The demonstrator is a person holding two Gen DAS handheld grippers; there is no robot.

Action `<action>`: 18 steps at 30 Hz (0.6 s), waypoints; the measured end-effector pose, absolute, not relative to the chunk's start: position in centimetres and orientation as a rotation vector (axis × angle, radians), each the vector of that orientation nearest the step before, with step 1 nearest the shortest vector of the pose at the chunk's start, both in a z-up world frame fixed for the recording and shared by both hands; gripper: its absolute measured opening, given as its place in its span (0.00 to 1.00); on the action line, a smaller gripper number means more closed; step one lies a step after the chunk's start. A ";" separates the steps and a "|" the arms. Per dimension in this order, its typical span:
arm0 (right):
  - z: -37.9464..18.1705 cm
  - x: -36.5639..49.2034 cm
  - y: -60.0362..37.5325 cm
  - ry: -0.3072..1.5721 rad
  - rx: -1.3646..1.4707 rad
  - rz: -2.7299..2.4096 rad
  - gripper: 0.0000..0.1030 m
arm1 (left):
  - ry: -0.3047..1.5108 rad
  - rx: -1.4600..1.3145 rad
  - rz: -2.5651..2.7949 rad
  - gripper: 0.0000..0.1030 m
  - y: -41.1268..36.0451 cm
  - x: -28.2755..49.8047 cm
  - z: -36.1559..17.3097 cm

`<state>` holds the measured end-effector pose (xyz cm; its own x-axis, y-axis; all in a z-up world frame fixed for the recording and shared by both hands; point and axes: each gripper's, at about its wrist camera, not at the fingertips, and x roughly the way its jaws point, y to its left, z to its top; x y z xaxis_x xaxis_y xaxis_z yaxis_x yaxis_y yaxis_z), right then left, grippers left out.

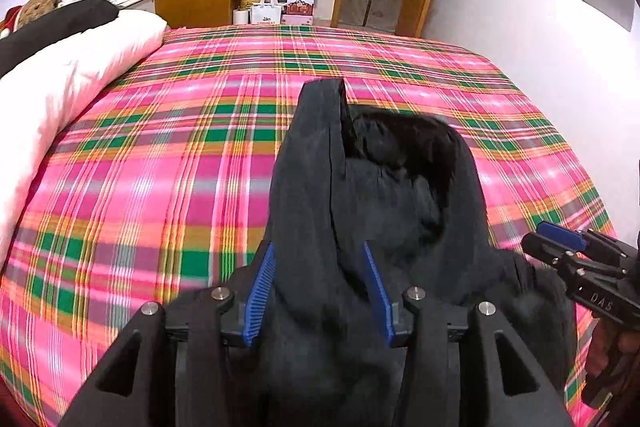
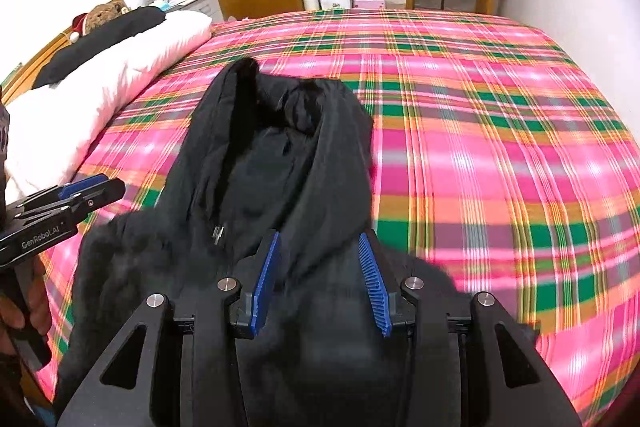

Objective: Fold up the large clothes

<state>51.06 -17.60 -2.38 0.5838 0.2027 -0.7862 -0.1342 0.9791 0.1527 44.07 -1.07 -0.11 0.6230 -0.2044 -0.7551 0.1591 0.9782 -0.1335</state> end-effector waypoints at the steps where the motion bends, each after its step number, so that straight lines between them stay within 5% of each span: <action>1: -2.4 52.4 -17.3 0.931 0.073 0.201 0.40 | 0.877 -0.054 -0.213 0.47 -1.3 45.4 -0.1; 12: -5.5 62.3 -16.8 0.975 0.020 0.123 0.40 | 0.936 -0.009 -0.123 0.50 -2.8 55.3 -4.8; 14: -6.0 63.3 -16.7 0.988 0.014 0.121 0.40 | 0.939 0.002 -0.120 0.34 -3.1 56.1 -5.5; 16: -6.1 63.5 -16.5 1.001 0.019 0.135 0.13 | 0.940 0.004 -0.126 0.09 -3.3 56.4 -5.8; 18: -5.4 62.7 -16.1 0.972 -0.002 0.146 0.08 | 0.911 -0.005 -0.143 0.06 -3.2 56.0 -5.4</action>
